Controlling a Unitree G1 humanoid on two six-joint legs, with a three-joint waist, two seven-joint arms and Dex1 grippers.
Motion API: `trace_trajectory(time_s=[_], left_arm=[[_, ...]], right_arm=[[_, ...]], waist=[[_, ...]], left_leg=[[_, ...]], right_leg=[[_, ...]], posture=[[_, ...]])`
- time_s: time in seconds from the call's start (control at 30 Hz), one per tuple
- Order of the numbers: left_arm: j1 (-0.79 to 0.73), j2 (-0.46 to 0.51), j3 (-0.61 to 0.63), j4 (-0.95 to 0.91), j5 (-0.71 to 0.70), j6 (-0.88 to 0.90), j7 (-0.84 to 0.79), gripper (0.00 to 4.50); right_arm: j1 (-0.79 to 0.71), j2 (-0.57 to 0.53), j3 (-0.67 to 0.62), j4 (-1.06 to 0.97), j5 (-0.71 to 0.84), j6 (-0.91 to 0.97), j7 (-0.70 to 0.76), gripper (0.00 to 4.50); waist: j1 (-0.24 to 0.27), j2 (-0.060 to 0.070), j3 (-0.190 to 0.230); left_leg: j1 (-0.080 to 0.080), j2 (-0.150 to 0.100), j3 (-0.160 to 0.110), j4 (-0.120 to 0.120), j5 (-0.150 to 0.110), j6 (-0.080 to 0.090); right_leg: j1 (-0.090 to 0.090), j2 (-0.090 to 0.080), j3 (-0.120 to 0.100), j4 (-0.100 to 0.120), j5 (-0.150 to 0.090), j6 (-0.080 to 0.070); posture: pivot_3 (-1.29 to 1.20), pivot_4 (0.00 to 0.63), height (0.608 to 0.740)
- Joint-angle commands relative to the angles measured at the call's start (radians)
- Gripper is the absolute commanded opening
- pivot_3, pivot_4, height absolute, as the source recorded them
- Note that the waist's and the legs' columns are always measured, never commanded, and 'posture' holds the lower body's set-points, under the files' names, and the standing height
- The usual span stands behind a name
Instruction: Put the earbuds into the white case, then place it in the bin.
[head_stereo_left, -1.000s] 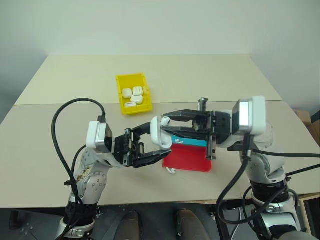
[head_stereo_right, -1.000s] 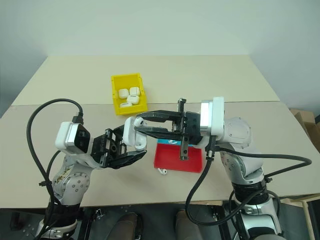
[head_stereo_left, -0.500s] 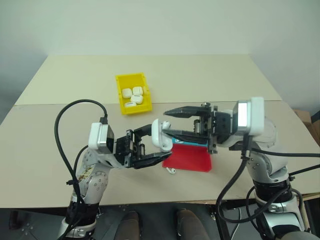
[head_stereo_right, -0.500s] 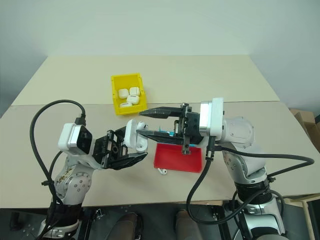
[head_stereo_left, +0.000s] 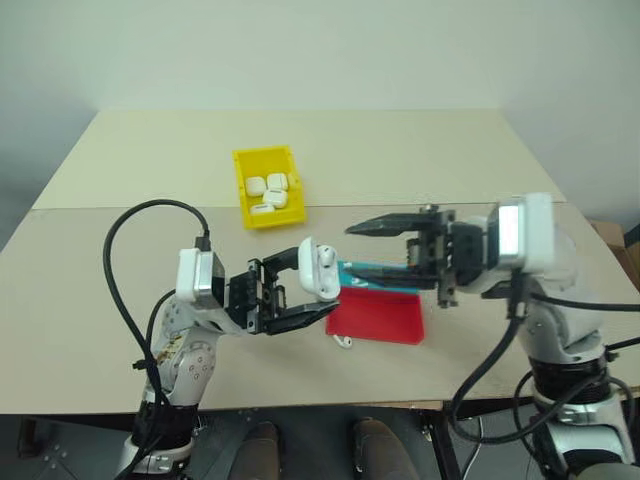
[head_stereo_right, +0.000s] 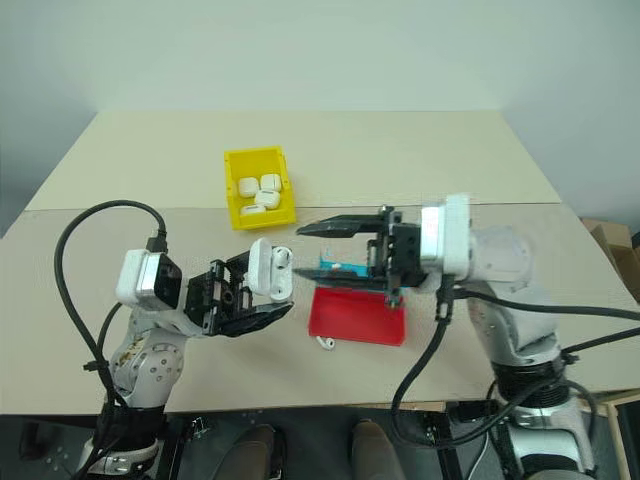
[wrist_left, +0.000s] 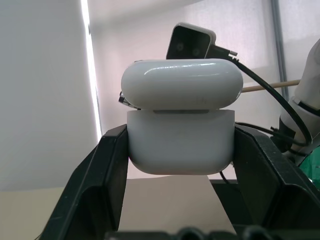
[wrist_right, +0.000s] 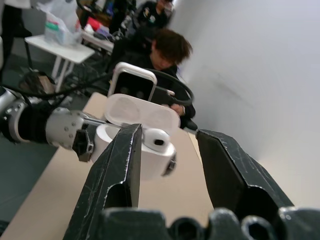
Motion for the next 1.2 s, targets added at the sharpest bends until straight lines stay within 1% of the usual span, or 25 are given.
trace_trajectory(time_s=[0.03,0.13,0.17,0.23,0.33,0.47,0.57,0.7,0.87,1.03,1.2], left_arm=[[0.057,0.066,0.034,0.039,0.066,-0.105,-0.074,2.81],[0.122,0.121,0.061,0.071,0.102,-0.179,-0.115,2.81],[0.144,0.138,0.069,0.082,0.115,-0.206,-0.128,2.81],[0.172,0.158,0.076,0.094,0.131,-0.238,-0.141,2.81],[0.207,0.172,0.077,0.106,0.158,-0.284,-0.134,2.81],[0.221,0.157,0.055,0.1,0.196,-0.315,-0.091,2.81],[0.231,0.144,0.038,0.082,0.209,-0.319,-0.055,2.81],[0.244,0.141,0.022,0.08,0.23,-0.328,-0.02,2.81],[0.245,0.142,0.007,0.085,0.238,-0.349,-0.007,2.81],[0.243,0.138,-0.008,0.104,0.251,-0.375,0.008,2.81],[0.248,0.141,-0.021,0.1,0.253,-0.382,0.021,2.81]], right_arm=[[-0.103,-0.133,0.045,0.07,-0.116,0.139,0.003,2.2],[-0.223,-0.221,0.199,0.164,-0.303,0.167,0.066,2.2],[-0.269,-0.237,0.264,0.203,-0.39,0.144,0.093,2.2],[-0.339,-0.237,0.354,0.266,-0.493,0.126,0.132,2.2],[-0.478,-0.158,0.516,0.421,-0.677,0.121,0.164,2.2],[-0.595,-0.028,0.632,0.579,-0.804,0.157,0.196,2.2],[-0.654,0.083,0.677,0.699,-0.853,0.188,0.219,2.2],[-0.702,0.187,0.698,0.847,-0.905,0.206,0.208,2.2],[-0.708,0.236,0.706,0.908,-0.949,0.203,0.226,2.2],[-0.704,0.296,0.697,0.996,-0.991,0.216,0.193,2.2],[-0.698,0.331,0.69,1.057,-1.015,0.199,0.163,2.2]], waist=[[-0.004,0.0,0.0],[-0.009,0.0,0.0],[-0.009,0.0,0.0],[-0.011,0.0,0.0],[-0.012,0.0,0.0],[-0.01,0.0,0.0],[-0.005,0.0,0.0],[0.0,0.0,0.0],[0.0,0.001,0.0],[-0.007,0.001,0.0],[-0.01,0.001,0.0]], left_leg=[[0.001,0.0,0.001,0.0,0.0,0.0],[0.001,0.001,0.001,-0.001,0.0,0.0],[0.001,0.001,0.001,-0.001,0.0,0.0],[0.001,0.001,0.002,-0.002,0.0,0.0],[0.0,0.001,0.004,-0.002,0.0,0.0],[0.0,0.002,0.005,-0.002,0.0,0.0],[-0.001,0.001,0.005,-0.002,0.0,0.0],[-0.003,0.001,0.004,-0.002,0.0,0.0],[-0.002,0.001,0.005,-0.002,0.0,0.0],[-0.002,0.001,0.005,-0.002,0.0,0.0],[-0.002,0.001,0.005,-0.002,0.0,0.0]], right_leg=[[0.0,0.0,0.0,0.0,0.0,0.0],[-0.001,0.0,0.0,0.001,-0.001,-0.002],[-0.002,0.0,0.0,0.001,-0.001,-0.002],[-0.002,0.0,0.0,0.0,-0.001,-0.002],[-0.003,-0.001,0.001,0.0,-0.001,-0.002],[-0.004,0.0,0.001,0.001,0.0,-0.003],[-0.007,-0.001,0.001,0.006,0.0,-0.003],[-0.009,-0.001,0.0,0.008,0.0,-0.003],[-0.009,-0.001,0.0,0.009,0.0,-0.004],[-0.01,-0.001,0.0,0.011,-0.001,-0.004],[-0.011,-0.001,0.0,0.012,-0.001,-0.005]], posture=[[0.0,0.15,0.74],[0.0,0.15,0.74],[0.0,0.15,0.74],[0.0,0.15,0.74],[0.0,0.15,0.74],[0.0,0.15,0.74],[0.0,0.15,0.74],[0.0,0.15,0.74],[0.0,0.15,0.74],[0.0,0.15,0.74],[0.0,0.15,0.74]])
